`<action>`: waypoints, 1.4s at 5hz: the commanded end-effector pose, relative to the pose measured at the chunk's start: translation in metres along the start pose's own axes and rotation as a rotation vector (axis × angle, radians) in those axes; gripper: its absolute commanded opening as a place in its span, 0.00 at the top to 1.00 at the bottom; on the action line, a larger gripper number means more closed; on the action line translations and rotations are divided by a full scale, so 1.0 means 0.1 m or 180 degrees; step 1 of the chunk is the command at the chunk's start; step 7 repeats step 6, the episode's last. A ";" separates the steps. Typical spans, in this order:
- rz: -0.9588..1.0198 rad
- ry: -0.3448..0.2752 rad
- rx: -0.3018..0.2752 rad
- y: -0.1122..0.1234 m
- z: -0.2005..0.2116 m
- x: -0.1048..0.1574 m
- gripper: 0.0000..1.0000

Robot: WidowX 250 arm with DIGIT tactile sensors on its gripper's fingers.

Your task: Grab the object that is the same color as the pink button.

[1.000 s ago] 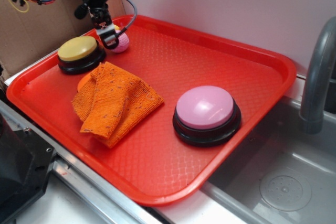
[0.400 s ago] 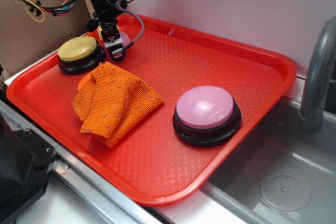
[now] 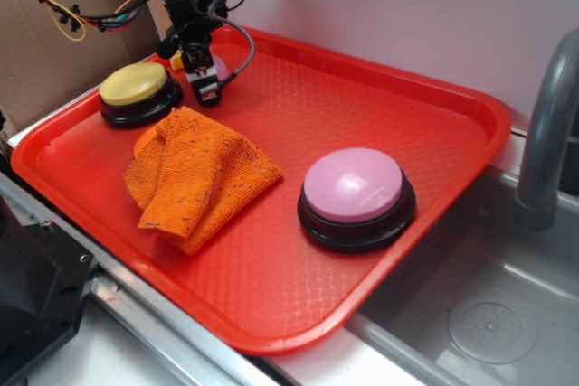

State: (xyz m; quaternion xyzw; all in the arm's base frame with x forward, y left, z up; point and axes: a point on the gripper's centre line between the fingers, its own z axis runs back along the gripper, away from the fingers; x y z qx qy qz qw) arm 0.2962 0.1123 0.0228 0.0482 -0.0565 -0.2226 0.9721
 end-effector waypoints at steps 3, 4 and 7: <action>0.1248 -0.0144 -0.0147 -0.42 1.43 0.09 1.00; 0.1439 -0.0128 -0.0288 -0.66 1.54 0.02 1.00; 0.1711 -0.0008 -0.0368 -0.83 1.57 -0.07 1.00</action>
